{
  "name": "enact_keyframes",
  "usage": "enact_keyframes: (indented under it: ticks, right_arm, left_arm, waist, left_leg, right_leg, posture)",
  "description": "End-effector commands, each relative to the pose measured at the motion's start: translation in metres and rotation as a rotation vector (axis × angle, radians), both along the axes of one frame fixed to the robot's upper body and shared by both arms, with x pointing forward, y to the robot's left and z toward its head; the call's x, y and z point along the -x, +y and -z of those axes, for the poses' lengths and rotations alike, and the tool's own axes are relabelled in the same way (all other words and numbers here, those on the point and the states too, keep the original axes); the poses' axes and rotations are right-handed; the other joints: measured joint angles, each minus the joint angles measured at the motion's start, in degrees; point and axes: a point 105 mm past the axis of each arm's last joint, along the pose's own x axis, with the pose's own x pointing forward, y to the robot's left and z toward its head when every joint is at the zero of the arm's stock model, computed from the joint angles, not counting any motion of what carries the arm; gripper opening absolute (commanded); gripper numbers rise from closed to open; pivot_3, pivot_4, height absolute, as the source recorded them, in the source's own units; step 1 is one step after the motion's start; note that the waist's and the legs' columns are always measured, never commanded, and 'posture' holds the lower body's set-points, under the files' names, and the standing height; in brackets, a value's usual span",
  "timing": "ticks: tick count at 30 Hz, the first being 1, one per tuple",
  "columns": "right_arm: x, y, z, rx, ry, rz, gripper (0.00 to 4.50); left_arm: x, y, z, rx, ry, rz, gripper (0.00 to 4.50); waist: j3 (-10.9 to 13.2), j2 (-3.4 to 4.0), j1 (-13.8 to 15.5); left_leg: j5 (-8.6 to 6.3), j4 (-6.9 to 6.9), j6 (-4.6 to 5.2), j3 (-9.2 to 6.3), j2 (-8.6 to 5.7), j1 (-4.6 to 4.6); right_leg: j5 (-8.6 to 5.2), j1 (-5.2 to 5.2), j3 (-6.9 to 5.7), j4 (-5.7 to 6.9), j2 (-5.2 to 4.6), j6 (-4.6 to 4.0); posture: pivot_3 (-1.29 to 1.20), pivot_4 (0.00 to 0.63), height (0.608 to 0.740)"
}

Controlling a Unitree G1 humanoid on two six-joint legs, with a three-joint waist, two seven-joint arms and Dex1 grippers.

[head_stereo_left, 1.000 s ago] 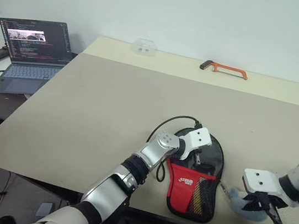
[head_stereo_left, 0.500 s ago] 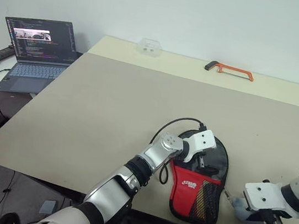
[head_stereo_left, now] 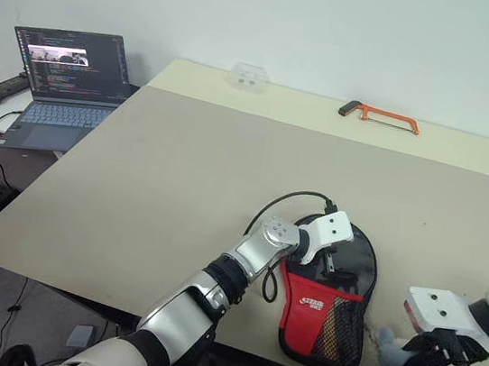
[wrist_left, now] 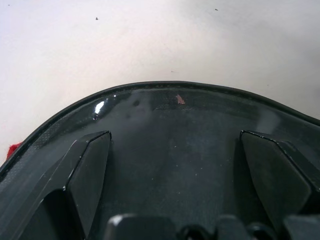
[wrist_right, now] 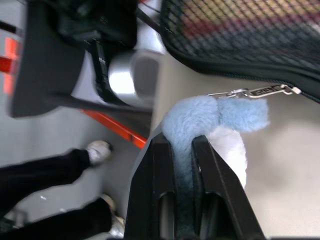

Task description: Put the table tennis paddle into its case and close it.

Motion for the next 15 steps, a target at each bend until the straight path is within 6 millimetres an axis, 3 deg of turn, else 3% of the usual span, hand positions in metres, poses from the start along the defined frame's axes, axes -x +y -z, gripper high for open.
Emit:
enact_keyframes:
  ticks: [1,11,15]
  right_arm:
    - [0.026,0.011,-0.003,-0.045,0.151,-0.055,0.0]
    - [0.077,0.018,0.032,-0.002,0.298,-0.077,0.0]
    - [0.074,0.016,0.037,0.013,0.26,-0.051,0.0]
  left_arm:
    - [0.006,0.041,0.069,-0.24,0.12,-0.089,4.5]
    - [0.007,0.042,0.07,-0.248,0.121,-0.086,4.5]
    - [0.006,0.043,0.07,-0.253,0.12,-0.086,4.5]
  waist:
    - [0.0,-0.02,0.0]
    - [0.0,-0.02,0.0]
    - [0.0,-0.03,0.0]
  left_leg:
    - [0.0,0.0,0.0,0.0,0.0,0.0]
    - [0.0,0.0,-0.01,-0.01,-0.04,0.02]
    - [-0.01,-0.03,-0.02,-0.06,-0.04,0.02]
  right_leg:
    - [0.0,0.0,0.01,0.0,0.0,0.0]
    - [-0.15,0.07,-0.03,-0.09,-0.03,0.26]
    - [-0.16,0.09,-0.07,-0.1,-0.02,0.28]
  posture:
    - [0.0,0.15,0.74]
    - [0.0,0.15,0.74]
    - [0.0,0.15,0.74]
